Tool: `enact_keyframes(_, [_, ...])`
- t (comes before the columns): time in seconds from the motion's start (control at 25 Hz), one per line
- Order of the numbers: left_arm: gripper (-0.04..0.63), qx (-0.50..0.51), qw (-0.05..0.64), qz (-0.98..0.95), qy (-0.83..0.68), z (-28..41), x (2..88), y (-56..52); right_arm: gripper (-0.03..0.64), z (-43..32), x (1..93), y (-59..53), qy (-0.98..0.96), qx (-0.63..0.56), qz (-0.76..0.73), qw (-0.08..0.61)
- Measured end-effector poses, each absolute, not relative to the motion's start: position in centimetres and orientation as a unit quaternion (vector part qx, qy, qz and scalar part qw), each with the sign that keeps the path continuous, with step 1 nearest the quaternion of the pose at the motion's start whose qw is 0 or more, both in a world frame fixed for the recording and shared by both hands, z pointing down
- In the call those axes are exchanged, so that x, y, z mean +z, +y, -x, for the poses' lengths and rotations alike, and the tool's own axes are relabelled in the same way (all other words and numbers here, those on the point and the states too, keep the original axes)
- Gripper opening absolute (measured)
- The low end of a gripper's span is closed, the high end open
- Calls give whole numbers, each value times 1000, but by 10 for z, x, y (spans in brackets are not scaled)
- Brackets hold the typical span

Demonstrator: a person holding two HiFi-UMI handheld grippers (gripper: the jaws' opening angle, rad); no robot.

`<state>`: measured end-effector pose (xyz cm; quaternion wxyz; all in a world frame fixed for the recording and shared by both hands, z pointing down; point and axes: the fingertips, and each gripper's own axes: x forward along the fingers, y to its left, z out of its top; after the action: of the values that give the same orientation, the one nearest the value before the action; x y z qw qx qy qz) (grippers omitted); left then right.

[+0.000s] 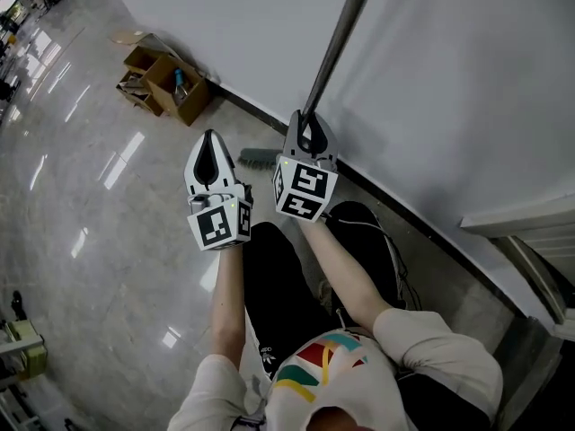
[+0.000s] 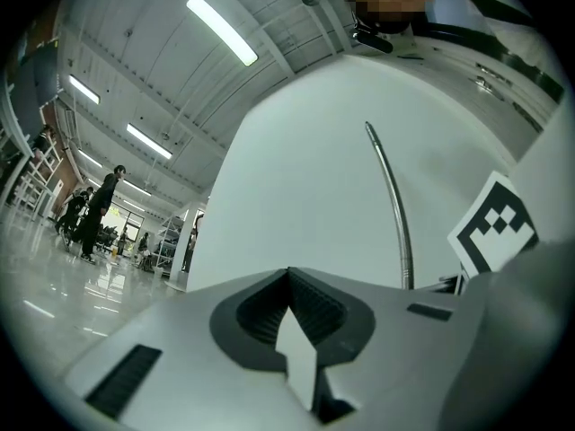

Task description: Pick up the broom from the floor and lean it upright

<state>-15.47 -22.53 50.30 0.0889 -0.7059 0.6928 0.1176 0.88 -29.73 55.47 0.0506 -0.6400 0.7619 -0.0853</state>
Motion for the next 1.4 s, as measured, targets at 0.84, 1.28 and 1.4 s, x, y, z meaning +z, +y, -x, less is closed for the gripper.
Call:
enact_keyframes(0.84, [44,91,85,741,660,111,504,-222,94,-52,612,-276,681,-196,705,3])
enact_keyframes(1.28, [44,73,70,753,650,99,515,-223,95,-47,602,-292,714,-99,692,-43])
enact_keyframes(1.4, [44,75,76,758,643,90,511,-225,118,-51,598,-291,714,-72,695,-48])
